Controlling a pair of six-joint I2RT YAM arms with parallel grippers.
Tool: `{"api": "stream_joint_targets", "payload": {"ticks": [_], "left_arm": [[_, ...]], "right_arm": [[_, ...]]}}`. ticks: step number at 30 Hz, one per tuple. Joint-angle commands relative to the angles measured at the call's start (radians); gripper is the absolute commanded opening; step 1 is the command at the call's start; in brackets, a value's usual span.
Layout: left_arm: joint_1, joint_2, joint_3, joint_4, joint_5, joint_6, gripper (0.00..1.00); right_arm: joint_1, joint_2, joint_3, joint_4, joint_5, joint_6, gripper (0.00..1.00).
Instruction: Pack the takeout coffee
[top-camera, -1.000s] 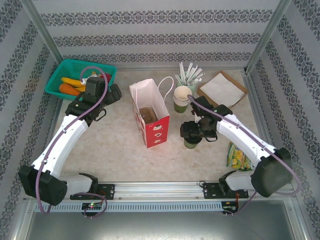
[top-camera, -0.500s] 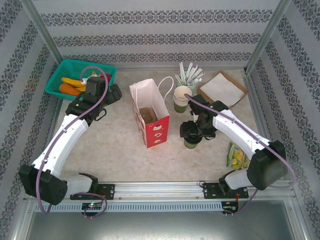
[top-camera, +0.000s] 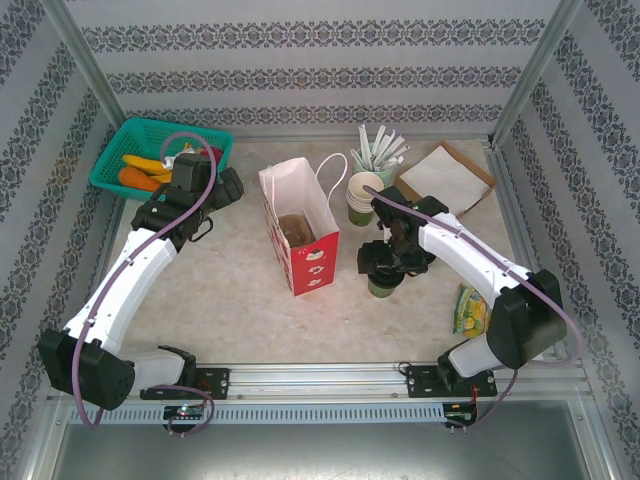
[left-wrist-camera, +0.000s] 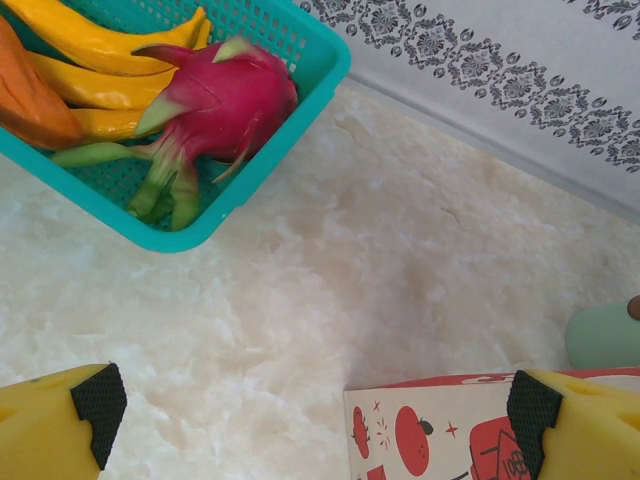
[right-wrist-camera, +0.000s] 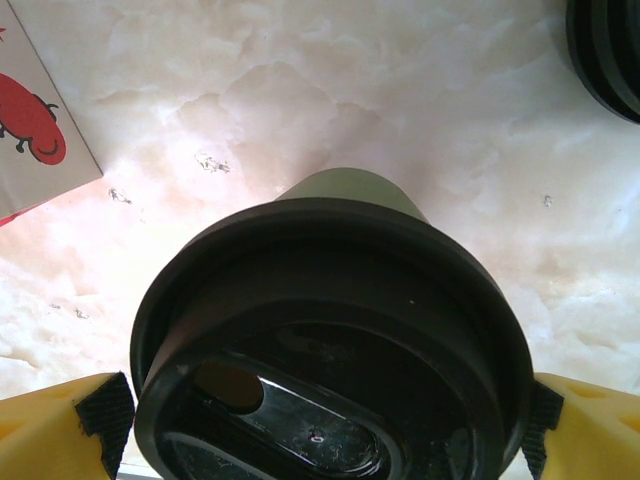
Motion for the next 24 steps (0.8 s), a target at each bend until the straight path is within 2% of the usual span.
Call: {"api": "stream_joint_targets", "payload": {"ticks": [1, 24], "left_arm": [[0.01, 0.001, 0.006, -0.022, -0.008, 0.0, 1.0], [0.009, 0.003, -0.002, -0.03, -0.022, 0.012, 1.0]], "right_arm": [[0.014, 0.022, 0.035, -0.06, 0.0, 0.019, 0.98], [0.055, 0.118, 0.09, -0.129, 0.081, 0.047, 0.98]]}}
